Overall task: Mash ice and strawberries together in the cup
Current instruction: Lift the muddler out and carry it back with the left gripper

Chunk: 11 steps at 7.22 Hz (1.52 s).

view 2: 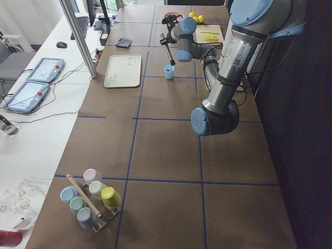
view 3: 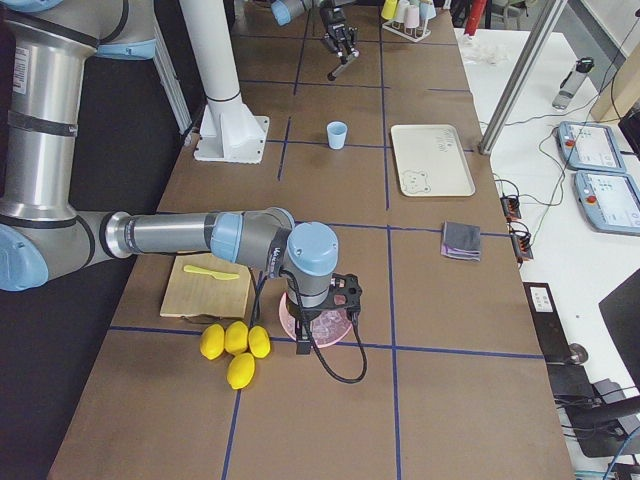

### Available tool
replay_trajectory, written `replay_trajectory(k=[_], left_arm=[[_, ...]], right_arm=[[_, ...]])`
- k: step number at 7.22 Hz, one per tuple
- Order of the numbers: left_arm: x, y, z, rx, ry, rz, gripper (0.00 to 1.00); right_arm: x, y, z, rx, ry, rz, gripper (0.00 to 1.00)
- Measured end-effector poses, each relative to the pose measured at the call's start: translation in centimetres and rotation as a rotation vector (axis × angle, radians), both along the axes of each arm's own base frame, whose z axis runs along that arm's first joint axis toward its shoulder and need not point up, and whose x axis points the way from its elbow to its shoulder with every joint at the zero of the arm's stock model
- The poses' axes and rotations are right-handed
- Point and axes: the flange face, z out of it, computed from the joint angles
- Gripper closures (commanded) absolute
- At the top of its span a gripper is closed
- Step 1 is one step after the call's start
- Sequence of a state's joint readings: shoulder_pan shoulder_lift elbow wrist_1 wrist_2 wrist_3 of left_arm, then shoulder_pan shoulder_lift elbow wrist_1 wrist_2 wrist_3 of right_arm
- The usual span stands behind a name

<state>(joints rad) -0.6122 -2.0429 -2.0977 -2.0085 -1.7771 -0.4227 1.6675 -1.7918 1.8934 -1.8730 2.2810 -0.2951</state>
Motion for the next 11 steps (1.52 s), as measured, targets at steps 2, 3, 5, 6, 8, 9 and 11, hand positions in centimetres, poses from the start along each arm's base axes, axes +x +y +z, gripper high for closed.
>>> replay_trajectory(k=[2,3,5,6,8,9,11], left_arm=[[-4.0,-4.1,3.0,-0.195,-0.161,0.059,0.96],[-6.5,-5.9,4.6,-0.294,-0.215,0.054,0.97],[-11.0,-8.2,9.6,-0.452,-0.324,0.004,1.00],[-13.9,-9.2,12.8,-0.497,-0.407,-0.006,1.00],[-19.8,-10.3,19.3,-0.604,-0.552,-0.017,1.00],[-22.3,-9.8,23.1,-0.684,-0.590,-0.030,1.00],[-24.7,-7.8,29.1,-0.874,-0.606,-0.087,1.00]], right_arm=[[0.0,-0.1,-0.1,0.003,0.000,-0.001,0.01],[0.0,-0.2,-0.2,0.005,-0.001,0.000,0.01],[0.0,-0.2,-0.2,0.005,0.000,0.001,0.01],[0.0,-0.3,-0.2,0.005,0.001,0.002,0.01],[0.0,-0.4,-0.2,0.011,0.002,0.004,0.01],[0.0,-0.4,-0.1,0.018,0.003,0.006,0.01],[0.0,-0.4,-0.1,0.024,0.004,0.007,0.01]])
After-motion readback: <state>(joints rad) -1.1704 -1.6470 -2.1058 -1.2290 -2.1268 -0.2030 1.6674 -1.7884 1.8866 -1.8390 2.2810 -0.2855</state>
